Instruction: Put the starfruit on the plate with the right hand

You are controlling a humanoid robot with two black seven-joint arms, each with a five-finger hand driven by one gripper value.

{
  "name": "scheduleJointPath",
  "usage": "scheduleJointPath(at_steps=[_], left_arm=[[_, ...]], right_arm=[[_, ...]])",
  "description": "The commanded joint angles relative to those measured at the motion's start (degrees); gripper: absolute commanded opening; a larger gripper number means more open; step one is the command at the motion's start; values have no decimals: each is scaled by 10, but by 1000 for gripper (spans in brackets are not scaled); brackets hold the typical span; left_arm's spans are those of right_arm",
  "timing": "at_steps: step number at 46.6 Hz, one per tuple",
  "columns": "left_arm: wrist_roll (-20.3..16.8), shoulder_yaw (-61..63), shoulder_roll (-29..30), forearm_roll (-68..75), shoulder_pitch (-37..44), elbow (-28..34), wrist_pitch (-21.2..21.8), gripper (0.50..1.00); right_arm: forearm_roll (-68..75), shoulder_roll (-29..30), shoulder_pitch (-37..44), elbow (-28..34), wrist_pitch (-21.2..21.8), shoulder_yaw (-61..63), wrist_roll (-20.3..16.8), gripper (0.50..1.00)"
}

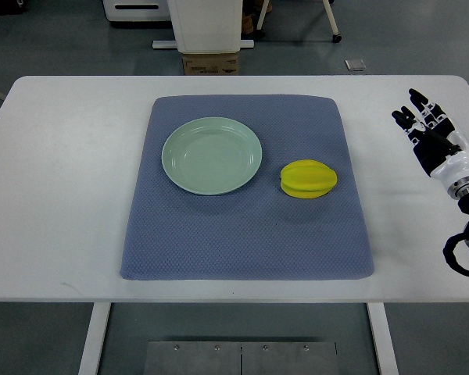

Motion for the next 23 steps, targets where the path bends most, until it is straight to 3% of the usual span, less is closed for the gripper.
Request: scheduleJointPath(at_steps=[1,23], left_arm=[[0,0,0,1,0,0,-1,1000],[0,0,0,-1,3,0,3,1000]], right_arm=[[0,0,-1,0,1,-2,0,1000],[0,20,-2,0,5,-3,0,1000]])
